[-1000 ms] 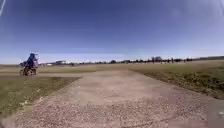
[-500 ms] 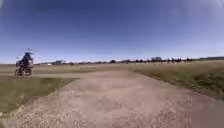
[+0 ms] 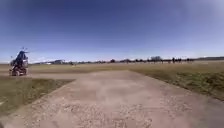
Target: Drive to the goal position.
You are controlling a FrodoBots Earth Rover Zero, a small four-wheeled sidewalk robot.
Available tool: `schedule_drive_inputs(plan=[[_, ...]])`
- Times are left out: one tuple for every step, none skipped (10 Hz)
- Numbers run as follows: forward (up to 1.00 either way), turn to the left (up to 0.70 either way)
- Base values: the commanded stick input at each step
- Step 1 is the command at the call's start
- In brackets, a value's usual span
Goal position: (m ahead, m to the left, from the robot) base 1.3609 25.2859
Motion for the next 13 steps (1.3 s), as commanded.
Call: schedule_drive_inputs(plan=[[1.0, 0.0], [1.0, 0.0], [1.0, 0.0], [1.0, 0.0], [1.0, 0.0], [1.0, 0.0], [1.0, 0.0], [1.0, 0.0], [1.0, 0.0], [1.0, 0.0], [1.0, 0.0], [1.0, 0.0], [1.0, 0.0]])
